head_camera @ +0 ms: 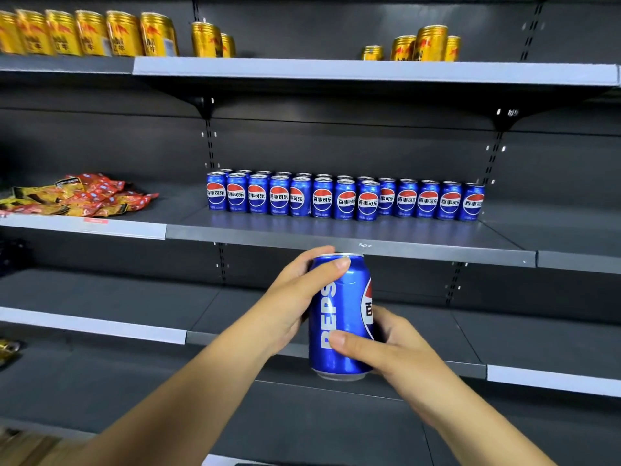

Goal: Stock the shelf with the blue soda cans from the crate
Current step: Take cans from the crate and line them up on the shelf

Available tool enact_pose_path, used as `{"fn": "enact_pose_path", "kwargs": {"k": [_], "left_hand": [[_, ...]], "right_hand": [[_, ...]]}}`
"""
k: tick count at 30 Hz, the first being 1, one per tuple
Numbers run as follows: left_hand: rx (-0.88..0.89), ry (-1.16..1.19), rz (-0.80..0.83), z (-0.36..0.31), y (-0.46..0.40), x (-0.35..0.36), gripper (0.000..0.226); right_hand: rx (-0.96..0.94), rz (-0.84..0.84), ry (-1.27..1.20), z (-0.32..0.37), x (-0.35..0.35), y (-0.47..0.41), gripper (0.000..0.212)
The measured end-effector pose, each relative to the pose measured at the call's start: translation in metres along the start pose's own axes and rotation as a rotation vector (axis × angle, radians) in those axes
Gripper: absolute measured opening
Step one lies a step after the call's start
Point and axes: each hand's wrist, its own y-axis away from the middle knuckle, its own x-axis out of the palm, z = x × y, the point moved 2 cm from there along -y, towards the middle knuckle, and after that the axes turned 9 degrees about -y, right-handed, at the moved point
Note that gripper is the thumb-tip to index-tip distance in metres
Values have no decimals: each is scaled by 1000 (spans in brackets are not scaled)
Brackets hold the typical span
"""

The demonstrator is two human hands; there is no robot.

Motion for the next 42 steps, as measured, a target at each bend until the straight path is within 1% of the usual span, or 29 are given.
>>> {"fn": "enact_pose_path", "kwargs": {"k": [3, 5, 8, 10, 12, 14, 16, 19, 21, 23, 25, 27, 29, 31, 36, 38, 40, 42], "left_hand": [[-12, -11, -13, 1, 6, 3, 60], [-16, 7, -38, 2, 10, 8, 65], [3, 29, -133, 5, 14, 15, 73], [36, 35, -163, 6, 16, 20, 70], [63, 38, -177, 8, 18, 22, 62], [75, 35, -192, 10, 19, 22, 58], [73, 30, -188, 13, 20, 17, 59], [44, 44, -149, 16, 18, 8, 56], [36, 94, -117, 16, 16, 1, 52], [42, 184, -81, 15, 12, -6, 52], [48, 251, -20, 12, 8, -11, 49], [45, 263, 57, 9, 5, -15, 61], [50, 268, 114, 10, 1, -19, 79], [51, 281, 151, 11, -2, -25, 86], [37, 356, 287, 13, -14, -39, 78], [28, 372, 328, 16, -18, -45, 75], [26, 351, 338, 19, -24, -49, 76], [32, 282, 300, 20, -31, -52, 84]], "right_hand": [[-51, -74, 41, 0, 1, -1, 43], [-65, -104, 100, 0, 1, 0, 38], [-96, -170, 202, -1, 3, 2, 35], [-128, -216, 279, -2, 4, 3, 39], [-145, -233, 320, -5, 3, 4, 45], [-140, -223, 339, -8, 1, 5, 53], [-115, -189, 357, -9, -2, 6, 61], [-39, -69, 311, -8, -8, 5, 62], [15, 30, 205, -7, -12, 5, 59], [59, 103, 108, -9, -11, 6, 65], [75, 149, 73, -12, -6, 5, 69], [64, 175, 44, -14, 1, 3, 65], [59, 182, 14, -15, 8, -2, 65], [73, 177, -28, -16, 15, -8, 68], [114, 171, -1, -15, 31, -23, 61], [127, 146, 7, -16, 35, -30, 61], [133, 94, 8, -19, 36, -36, 67], [128, 31, 5, -24, 36, -42, 73]]}}
